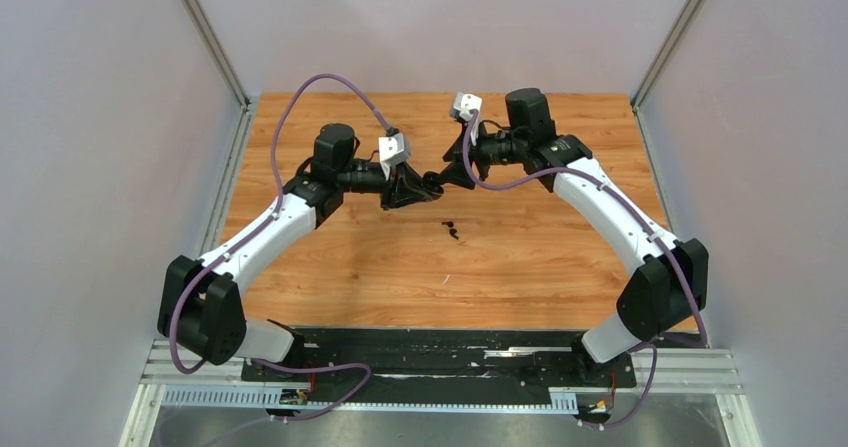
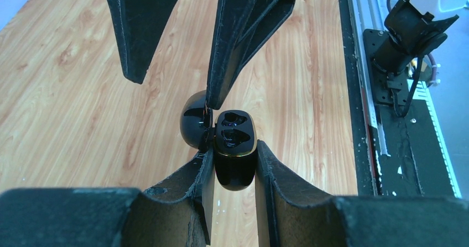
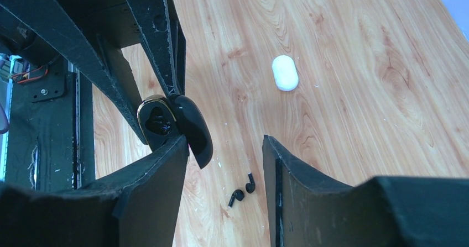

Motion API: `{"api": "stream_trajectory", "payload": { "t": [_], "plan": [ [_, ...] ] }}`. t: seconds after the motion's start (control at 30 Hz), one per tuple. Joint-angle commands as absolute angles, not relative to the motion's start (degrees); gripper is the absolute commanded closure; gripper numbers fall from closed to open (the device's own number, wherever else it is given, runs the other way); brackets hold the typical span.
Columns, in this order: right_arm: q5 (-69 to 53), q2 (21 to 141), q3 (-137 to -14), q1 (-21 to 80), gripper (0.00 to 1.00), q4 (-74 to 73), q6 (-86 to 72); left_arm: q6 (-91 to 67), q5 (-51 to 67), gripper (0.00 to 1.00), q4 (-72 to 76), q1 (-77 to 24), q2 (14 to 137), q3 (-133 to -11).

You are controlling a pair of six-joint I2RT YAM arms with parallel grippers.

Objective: Insert the wireless bluetooth earbuds into the charging case
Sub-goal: Open the charging case, then adjust the charging case.

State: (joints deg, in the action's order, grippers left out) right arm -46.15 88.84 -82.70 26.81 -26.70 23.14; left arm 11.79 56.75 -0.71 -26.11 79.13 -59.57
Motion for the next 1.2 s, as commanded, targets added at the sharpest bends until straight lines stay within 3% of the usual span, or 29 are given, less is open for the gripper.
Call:
{"api": "stream_trajectory", "payload": {
  "t": [0.0,0.37,0.83,0.87,0.97,1.03,1.17],
  "plan": [
    [-47.1,87.4,-82.2,26.7,0.49,-23.4,23.4,6.8,57.7,1.00,5.2,-26.8,77.7,-58.8],
    [-50.0,87.2,-80.0,26.6,0.56,-24.9,23.4,3.6,55.8,1.00,9.6,-26.7,77.9,-58.0],
    [-57.1,88.4,-80.8,26.5,1.00,-25.4,24.0,3.2,54.2,1.00,10.2,-26.7,77.7,-56.7],
    [-55.8,88.2,-80.8,26.7,1.00,-25.3,24.6,2.7,52.5,0.97,9.4,-26.7,77.7,-56.7],
    [-50.6,87.4,-80.9,26.9,1.00,-25.6,28.5,2.3,47.8,0.57,3.9,-26.6,77.3,-58.8],
    [-46.2,86.8,-80.9,26.9,1.00,-26.1,32.7,2.8,46.5,0.41,-1.3,-25.9,76.4,-60.3],
    [-42.6,85.4,-80.2,27.2,1.00,-27.6,42.0,3.2,48.9,0.31,-13.3,-23.1,76.1,-66.5]
  ]
}}
